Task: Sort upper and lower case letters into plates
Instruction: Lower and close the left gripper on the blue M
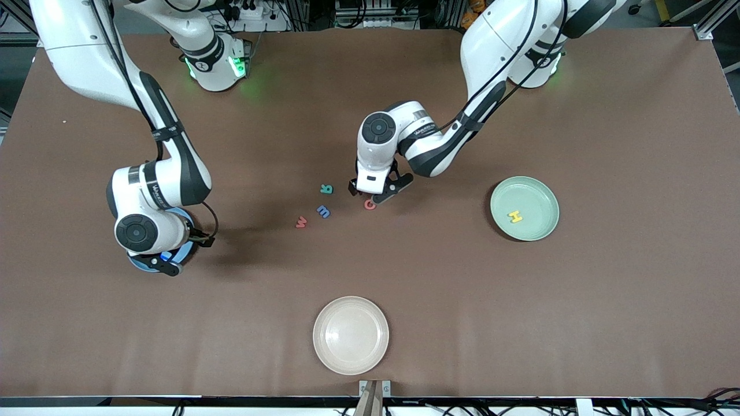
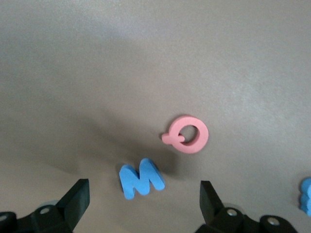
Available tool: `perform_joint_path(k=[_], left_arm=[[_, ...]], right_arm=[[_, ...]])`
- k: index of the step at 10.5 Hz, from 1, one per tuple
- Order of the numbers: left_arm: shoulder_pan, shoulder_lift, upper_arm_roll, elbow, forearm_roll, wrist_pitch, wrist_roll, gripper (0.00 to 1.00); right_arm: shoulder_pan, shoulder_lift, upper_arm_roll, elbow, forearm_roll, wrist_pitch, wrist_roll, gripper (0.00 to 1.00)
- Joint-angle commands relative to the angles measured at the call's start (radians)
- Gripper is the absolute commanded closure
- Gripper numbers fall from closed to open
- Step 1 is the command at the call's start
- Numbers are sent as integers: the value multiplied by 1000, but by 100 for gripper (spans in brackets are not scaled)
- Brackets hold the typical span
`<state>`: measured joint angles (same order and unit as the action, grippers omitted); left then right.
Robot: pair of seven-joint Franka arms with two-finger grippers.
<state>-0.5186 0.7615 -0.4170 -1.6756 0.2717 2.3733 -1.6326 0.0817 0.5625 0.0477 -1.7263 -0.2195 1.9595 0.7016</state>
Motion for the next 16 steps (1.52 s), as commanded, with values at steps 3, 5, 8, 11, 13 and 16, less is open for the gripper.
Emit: perform_joint_path(k=[3,5,8,11,13,16], left_arm=[[-37,59,37,54,-8,-17,-26,0],[-38,61,37,56,-8,-17,-27,0],[-38,68,37,54,-6,-17,-26,27],[-38,70,37,56,-6,-16,-24,44],[-38,70,37,54,-8,-17,-24,46],[-38,70,37,56,-8,-16,-24,57]], right_arm=[[1,1,6,-3,11,12,10,0],[3,4,6,-3,9,13,10,0],[3,4,6,-3,9,13,10,0],[3,4,6,-1,11,13,10,0],[15,4,6,-3,11,13,12,0],[38,4,17,-1,12,13,73,0]])
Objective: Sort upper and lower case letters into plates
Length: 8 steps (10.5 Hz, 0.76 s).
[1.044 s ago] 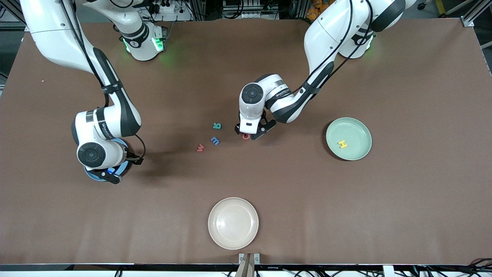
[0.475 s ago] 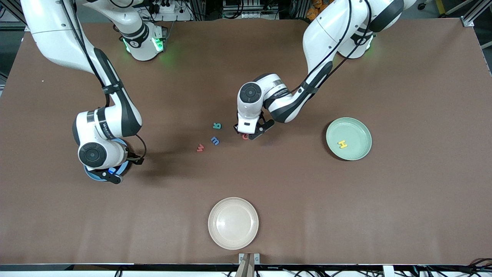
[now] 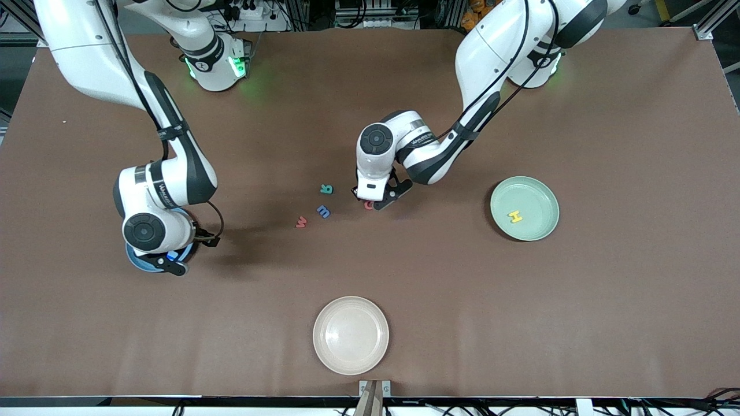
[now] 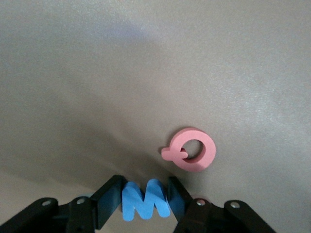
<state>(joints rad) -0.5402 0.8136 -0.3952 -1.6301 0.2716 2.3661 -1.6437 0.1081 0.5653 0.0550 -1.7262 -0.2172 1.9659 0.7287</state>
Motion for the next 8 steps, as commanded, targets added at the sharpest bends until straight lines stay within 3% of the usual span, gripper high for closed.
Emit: perform_joint_path(k=[1,8], left_arm=[[-17,16,15,10,-8,-8,-11,57],[-10,6,15,10,-14,-10,-5,61]], right_arm=[[18,1,17,-1,12,13,61,0],[19,2,81,-3,19,93,67,0]])
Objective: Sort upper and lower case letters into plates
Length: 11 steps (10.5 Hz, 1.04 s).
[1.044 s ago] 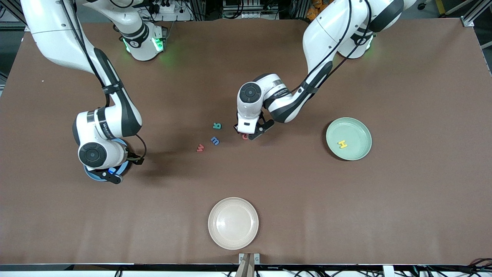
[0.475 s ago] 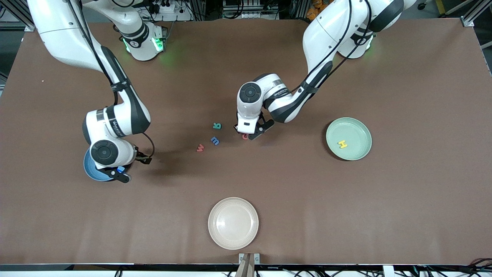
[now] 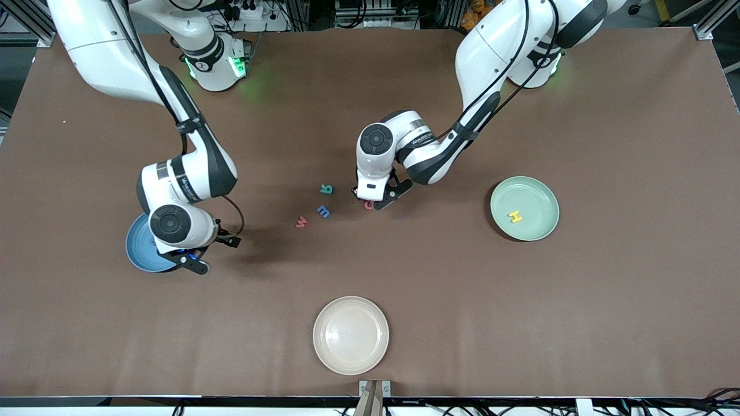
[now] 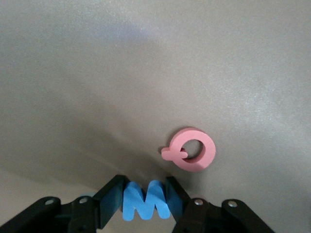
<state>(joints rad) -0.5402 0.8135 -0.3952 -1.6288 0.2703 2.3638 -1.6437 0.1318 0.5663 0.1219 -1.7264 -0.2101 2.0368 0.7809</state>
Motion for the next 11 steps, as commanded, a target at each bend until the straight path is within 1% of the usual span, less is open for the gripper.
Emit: perform_joint_path(k=[1,4,6,7,10,11], left_arm=[[-9,3,15,9,-13,-8,-4,61],[-4,-8,15,20,-14,-27,-2,61],[-4,-8,15,38,-14,-46,-1,61],[-4,-10,15,40,-14,-63,1,61],[-4,-19,15,43,-13,-64,1,61],[-4,-26,15,41,-19,-73,1,61]], right_arm=[[-5,6,27,-2,14,43,15,0],[9,21,57,-2,15,106,46,0],[20,26,62,-4,15,118,63,0],[34,30,64,-4,15,121,89,0],[121,32,65,-7,20,123,248,0],[129,32,76,-10,40,125,265,0]])
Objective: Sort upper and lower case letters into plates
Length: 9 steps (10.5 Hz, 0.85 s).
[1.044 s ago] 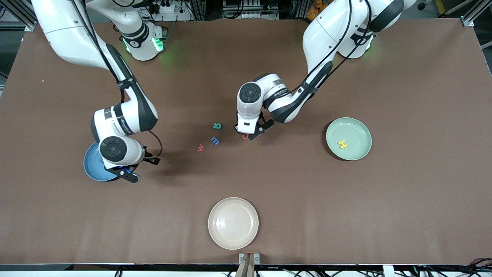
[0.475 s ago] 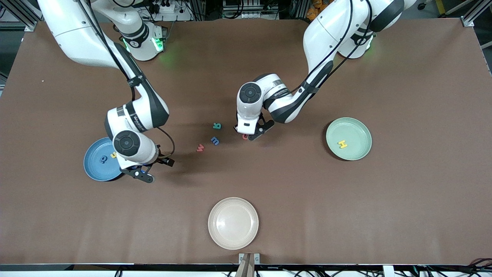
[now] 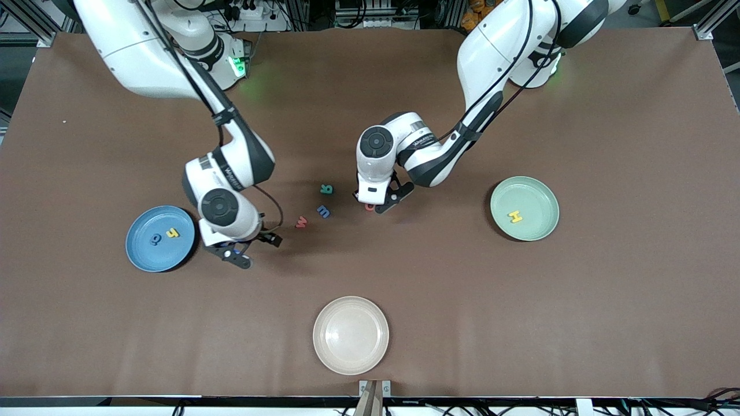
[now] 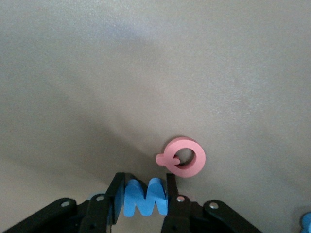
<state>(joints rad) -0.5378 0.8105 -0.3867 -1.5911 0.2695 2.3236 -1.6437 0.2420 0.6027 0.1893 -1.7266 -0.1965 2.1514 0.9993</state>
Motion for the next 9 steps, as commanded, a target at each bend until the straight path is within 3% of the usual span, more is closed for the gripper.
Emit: perform_joint_path(k=[1,4,9], left_arm=[[-8,-28,6,3,-33,-41,1,61],[-2,-85,6,-10,-59,-104,68,61],[99,-240,6,-183,-121,-105,342,61]], right_arm=[[11,-4,22,-11,49,22,47,0],[7,9,24,-30,55,93,56,0],[33,65,74,-67,45,237,113,0]])
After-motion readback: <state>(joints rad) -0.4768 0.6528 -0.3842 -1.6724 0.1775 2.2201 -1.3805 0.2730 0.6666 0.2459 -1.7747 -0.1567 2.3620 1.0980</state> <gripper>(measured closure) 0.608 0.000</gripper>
